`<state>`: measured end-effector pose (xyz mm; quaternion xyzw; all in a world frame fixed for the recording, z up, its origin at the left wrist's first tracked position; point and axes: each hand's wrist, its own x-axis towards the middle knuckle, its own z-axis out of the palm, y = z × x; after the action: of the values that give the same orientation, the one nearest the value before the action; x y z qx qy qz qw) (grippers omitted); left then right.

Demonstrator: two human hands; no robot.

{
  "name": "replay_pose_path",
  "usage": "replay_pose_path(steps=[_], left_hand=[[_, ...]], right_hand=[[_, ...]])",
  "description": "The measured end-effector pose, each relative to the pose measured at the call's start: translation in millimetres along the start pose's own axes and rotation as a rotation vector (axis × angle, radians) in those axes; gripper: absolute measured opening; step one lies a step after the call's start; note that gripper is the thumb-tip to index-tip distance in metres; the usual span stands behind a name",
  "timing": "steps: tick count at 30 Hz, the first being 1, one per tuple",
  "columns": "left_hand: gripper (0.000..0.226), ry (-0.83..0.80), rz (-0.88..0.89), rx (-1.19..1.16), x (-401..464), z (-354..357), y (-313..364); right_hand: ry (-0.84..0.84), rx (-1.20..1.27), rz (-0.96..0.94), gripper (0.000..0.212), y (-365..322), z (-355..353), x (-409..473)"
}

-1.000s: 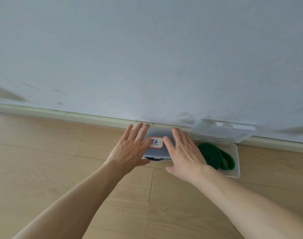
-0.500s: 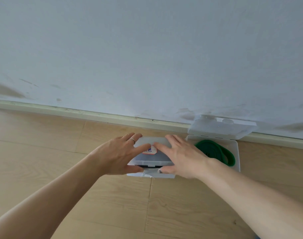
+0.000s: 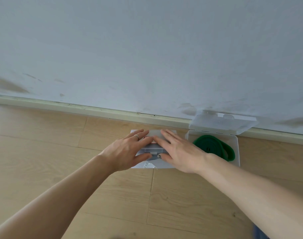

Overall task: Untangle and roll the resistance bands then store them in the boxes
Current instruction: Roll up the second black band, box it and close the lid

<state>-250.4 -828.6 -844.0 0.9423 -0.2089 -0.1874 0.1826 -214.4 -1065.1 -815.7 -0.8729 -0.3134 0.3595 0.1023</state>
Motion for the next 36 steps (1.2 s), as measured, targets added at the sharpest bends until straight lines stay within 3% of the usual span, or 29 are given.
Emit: replay_pose_path(steps=[6, 10, 14, 18, 25, 36], left_hand=[[0.062, 0.079, 0.046, 0.002, -2.4, 7.9, -6.0], [0.061, 0.214, 0.17, 0.104, 0.1, 13.2, -15.3], [0.058, 0.299, 0.251, 0.201, 7.0, 11.8, -18.1], [0.06, 0.262, 0.245, 0.262, 8.6, 9.6, -18.2], [0.08, 0.148, 0.227, 0.325, -4.4, 9.7, -17.8], [0.064, 0.16, 0.221, 0.179, -3.3, 12.5, -26.4]], right_hand=[[0.018, -0.021, 0.005, 0.065, -2.7, 5.1, 0.1], [0.002, -0.07, -0.011, 0.066, -1.9, 1.1, 4.3], [0.06, -0.177, -0.01, 0.091, -3.7, 2.0, 7.5], [0.138, -0.242, 0.0, 0.106, -11.0, 9.5, 13.8], [0.125, -0.249, -0.039, 0.093, -6.0, 11.9, 13.0], [0.135, -0.225, -0.017, 0.091, -10.3, 12.2, 11.4]])
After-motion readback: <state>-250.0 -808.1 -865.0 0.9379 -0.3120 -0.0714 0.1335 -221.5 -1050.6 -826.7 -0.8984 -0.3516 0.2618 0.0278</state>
